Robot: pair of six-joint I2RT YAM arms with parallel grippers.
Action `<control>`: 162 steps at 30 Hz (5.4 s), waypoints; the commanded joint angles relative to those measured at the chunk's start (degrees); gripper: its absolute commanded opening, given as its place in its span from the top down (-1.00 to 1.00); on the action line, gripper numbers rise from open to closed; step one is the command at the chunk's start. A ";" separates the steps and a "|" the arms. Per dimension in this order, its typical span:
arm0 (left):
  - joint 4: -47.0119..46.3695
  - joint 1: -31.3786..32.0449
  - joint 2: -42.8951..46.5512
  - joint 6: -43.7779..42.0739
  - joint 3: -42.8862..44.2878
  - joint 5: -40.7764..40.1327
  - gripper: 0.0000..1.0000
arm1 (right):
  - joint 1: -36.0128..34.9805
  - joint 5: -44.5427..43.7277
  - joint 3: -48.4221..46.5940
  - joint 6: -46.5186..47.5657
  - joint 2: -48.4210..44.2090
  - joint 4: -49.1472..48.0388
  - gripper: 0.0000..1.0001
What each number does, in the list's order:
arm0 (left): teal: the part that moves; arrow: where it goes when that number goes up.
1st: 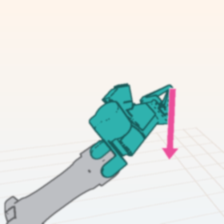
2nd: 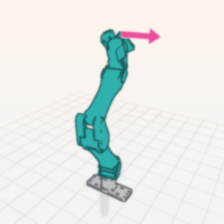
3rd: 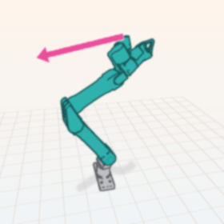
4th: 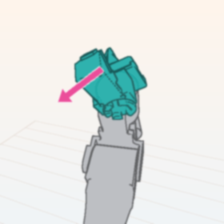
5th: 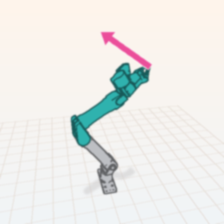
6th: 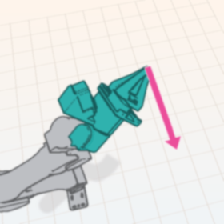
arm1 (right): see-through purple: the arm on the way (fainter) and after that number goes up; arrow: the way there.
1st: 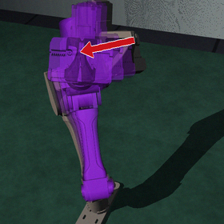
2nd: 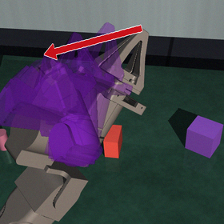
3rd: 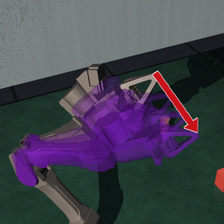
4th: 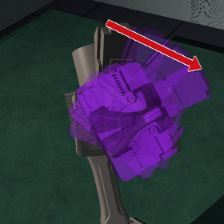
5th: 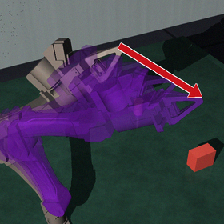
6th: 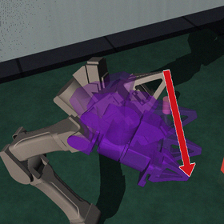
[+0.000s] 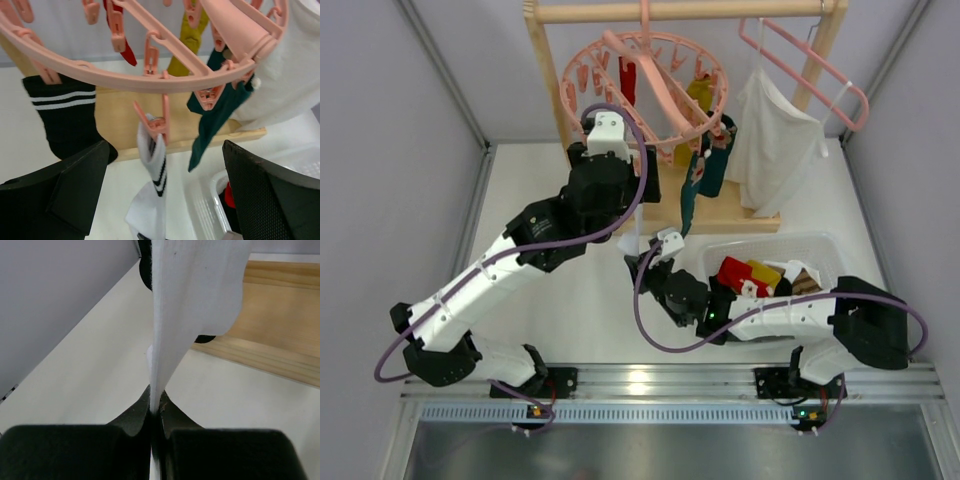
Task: Remove the socks clipped to the hanger
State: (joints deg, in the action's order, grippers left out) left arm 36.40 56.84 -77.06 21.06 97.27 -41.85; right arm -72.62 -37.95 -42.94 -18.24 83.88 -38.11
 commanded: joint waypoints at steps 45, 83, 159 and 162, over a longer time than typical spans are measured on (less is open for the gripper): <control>-2.04 -6.30 -12.59 -0.76 9.34 -6.14 0.60 | -4.55 -0.44 2.68 0.84 -4.16 -0.75 1.00; 6.84 -6.39 36.28 3.90 -33.82 3.08 -0.97 | 22.75 -13.50 -4.97 -12.89 -43.65 80.13 1.00; -94.23 -42.43 3.92 -3.92 -64.74 70.78 0.57 | 36.32 64.23 13.14 -8.13 -59.89 40.93 -0.99; -94.15 -39.97 7.79 -3.66 -68.08 65.17 0.76 | 36.32 64.58 12.53 -9.36 -58.40 38.73 -0.99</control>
State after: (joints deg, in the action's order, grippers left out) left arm -52.51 15.14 -73.41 17.78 31.73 27.24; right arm -35.51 25.28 -28.16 -26.83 24.03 4.03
